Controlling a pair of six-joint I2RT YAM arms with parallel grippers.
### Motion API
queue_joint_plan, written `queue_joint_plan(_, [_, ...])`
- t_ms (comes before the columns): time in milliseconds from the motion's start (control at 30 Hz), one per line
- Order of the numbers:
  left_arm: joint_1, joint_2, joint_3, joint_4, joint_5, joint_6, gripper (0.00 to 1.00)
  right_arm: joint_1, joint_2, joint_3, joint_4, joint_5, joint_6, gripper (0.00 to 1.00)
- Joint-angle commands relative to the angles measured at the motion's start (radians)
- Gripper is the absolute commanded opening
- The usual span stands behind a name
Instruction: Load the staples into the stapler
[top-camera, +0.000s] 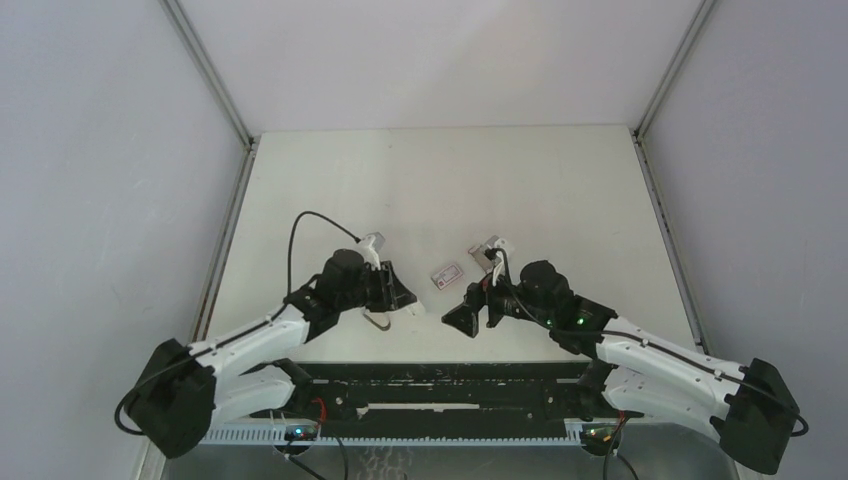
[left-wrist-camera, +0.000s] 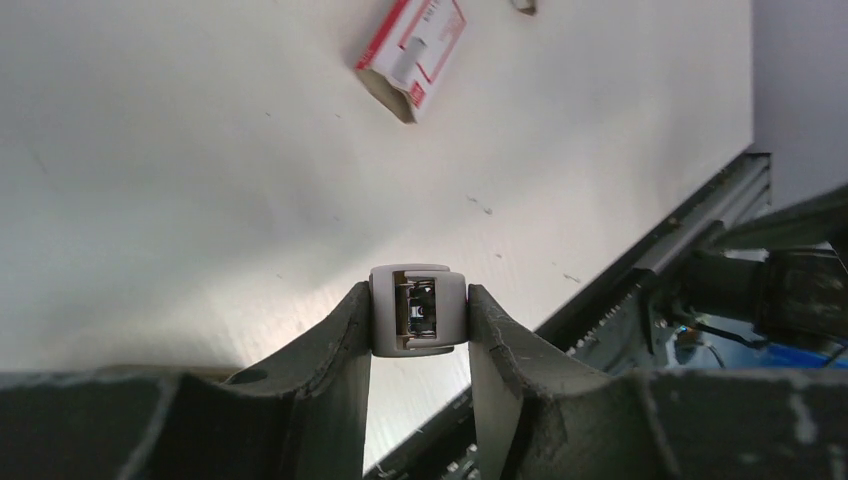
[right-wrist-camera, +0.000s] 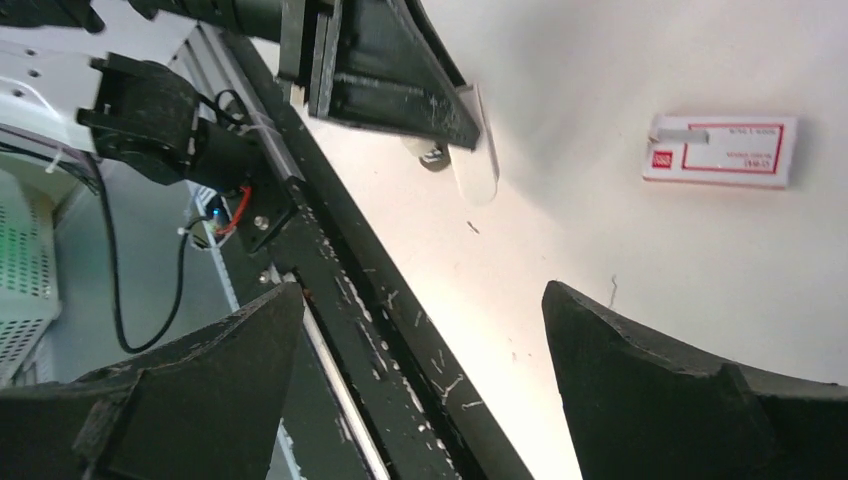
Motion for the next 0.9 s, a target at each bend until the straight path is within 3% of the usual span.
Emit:
queue_joint_plan(0, [0.043,0.107,0.107,0.069,0.009,0.074,0.0,-0.005,-0.035,-0.032,-0.026,0.081,-0.027,0.88])
queue_joint_plan(167, [0.079,0.248,0.146,0.075,0.035,0.102,0.04,-0.006,-0.058,-0.055,-0.04,0.107,-0.027,0.88])
queue_joint_plan(400, [0.114,0.359,0.17,0.072,0.034,0.13,0.39,-0.007,-0.083,-0.066,-0.059,0.148,-0.03,0.88])
queue_joint_plan(600, [0.119,0.363,0.184,0.036,-0.028,0.163,0.67,-0.009,-0.086,-0.068,-0.069,0.167,-0.031,0.88])
queue_joint_plan(867, [0.119,0.263,0.184,0.014,-0.102,0.212,0.77,-0.012,-0.068,-0.06,-0.057,0.183,-0.043,0.88])
